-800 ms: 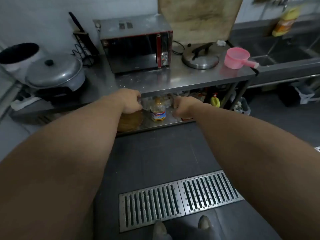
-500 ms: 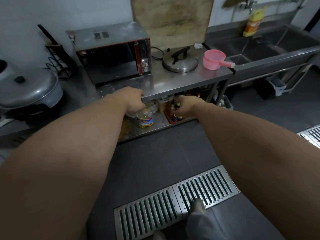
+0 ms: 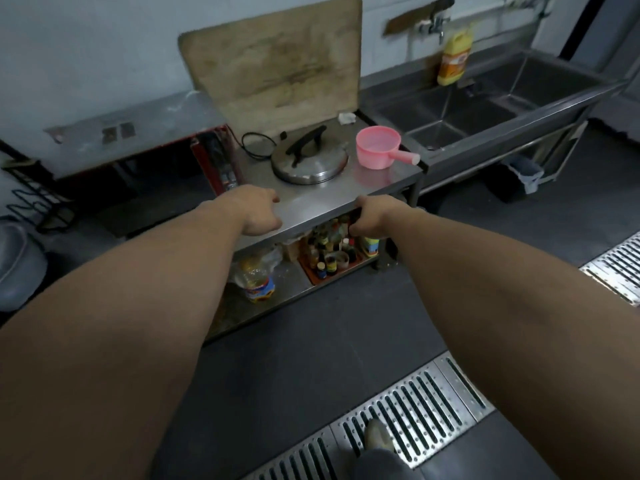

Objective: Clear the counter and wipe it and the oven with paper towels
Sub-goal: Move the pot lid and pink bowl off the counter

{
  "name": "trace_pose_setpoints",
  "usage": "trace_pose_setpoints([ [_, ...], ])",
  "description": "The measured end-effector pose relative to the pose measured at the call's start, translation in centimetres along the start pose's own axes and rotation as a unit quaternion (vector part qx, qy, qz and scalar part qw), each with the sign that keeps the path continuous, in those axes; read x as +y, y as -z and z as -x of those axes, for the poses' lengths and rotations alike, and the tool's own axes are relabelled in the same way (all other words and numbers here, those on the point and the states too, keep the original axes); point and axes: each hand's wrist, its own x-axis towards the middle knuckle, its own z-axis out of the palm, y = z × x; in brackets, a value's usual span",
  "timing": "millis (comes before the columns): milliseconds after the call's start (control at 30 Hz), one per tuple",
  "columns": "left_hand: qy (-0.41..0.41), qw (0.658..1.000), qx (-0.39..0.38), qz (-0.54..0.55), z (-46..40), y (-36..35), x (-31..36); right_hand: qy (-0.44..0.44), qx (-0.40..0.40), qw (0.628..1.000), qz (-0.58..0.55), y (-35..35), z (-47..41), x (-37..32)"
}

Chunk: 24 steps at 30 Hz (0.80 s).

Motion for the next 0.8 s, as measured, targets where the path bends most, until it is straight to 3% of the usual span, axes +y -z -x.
trace_pose_setpoints([
  [400,-0.012,1.0,-0.01,-0.022,-14.2,4.1,4.8,-0.017,-0.012,0.999,-0.034,5.7,-11.9,6.9],
  [800,-0.087,0.996,-0.016,0.011,-35.0,7.7,3.0,-0.087,-0.005,0.996,-0.021,10.1,-27.6,8.2],
])
